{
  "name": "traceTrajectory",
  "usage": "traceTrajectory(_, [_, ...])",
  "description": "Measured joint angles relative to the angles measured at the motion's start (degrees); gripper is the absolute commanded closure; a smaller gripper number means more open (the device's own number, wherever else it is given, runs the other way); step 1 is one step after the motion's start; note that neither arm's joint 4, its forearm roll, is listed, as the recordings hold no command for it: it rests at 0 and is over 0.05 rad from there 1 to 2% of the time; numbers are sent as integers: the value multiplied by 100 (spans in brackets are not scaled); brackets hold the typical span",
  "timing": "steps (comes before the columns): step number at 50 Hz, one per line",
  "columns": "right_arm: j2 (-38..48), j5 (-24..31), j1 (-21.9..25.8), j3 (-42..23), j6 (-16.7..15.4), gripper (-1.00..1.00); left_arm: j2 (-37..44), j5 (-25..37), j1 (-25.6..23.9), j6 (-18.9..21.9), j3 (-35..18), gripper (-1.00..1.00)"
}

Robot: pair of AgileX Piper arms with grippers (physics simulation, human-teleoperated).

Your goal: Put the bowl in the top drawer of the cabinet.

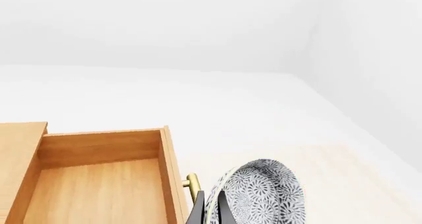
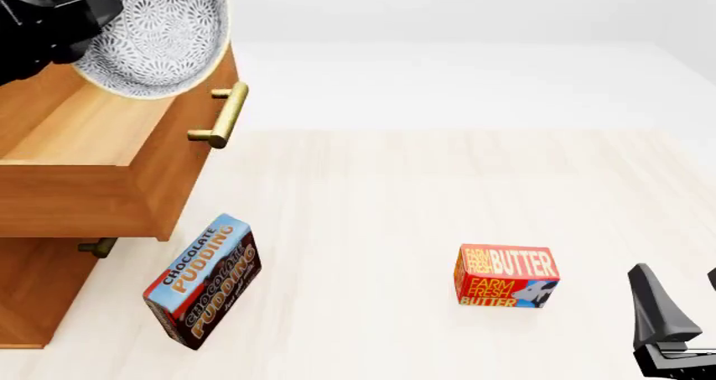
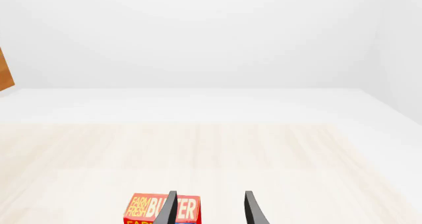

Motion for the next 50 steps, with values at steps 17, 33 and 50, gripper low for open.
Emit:
traceTrajectory(17, [0,0,0,0,0,-100,721,-263,582,-373,-148,100])
traceTrajectory(33, [0,0,0,0,-1,-100,1200,-445,1138,-682,-242,100])
traceTrajectory(50, [0,0,0,0,0,-100,1598,-530,1623,-917,-309,100])
